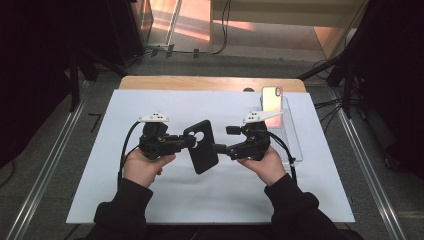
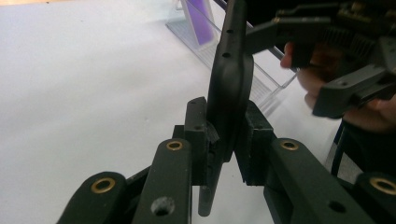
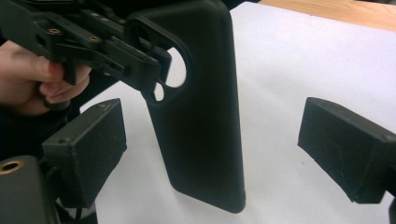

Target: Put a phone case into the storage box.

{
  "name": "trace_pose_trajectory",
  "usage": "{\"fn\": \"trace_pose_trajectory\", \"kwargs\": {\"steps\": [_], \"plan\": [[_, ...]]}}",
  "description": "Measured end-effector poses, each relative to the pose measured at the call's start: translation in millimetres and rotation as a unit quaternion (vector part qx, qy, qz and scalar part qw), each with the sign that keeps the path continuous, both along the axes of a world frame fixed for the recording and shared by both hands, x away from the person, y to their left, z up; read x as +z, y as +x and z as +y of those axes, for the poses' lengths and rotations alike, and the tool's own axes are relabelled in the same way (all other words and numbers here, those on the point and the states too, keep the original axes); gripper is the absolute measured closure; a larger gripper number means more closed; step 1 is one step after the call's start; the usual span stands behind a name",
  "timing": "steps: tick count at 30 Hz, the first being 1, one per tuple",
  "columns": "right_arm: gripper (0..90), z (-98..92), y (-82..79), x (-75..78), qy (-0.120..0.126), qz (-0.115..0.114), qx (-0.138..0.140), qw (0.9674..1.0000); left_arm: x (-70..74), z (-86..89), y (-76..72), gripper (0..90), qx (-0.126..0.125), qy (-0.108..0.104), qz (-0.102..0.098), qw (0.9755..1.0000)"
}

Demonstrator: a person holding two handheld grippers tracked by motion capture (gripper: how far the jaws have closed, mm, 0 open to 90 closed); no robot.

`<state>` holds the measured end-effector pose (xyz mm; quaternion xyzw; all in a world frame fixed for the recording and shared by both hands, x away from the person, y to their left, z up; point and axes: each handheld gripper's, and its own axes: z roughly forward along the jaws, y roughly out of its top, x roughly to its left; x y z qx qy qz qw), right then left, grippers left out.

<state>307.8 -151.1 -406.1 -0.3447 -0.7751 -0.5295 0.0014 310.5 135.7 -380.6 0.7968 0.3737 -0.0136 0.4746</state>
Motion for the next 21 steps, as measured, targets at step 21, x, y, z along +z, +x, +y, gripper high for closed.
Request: {"fn": "trace_pose_trajectory", "kwargs": {"steps": [21], "plan": [[6.2, 43.0, -17.1, -20.2, -0.071, -0.028, -0.062, 0.9952, -4.7, -12.3, -0.9, 77.0, 0.034, 0.008, 0.023, 0.9991]]}}
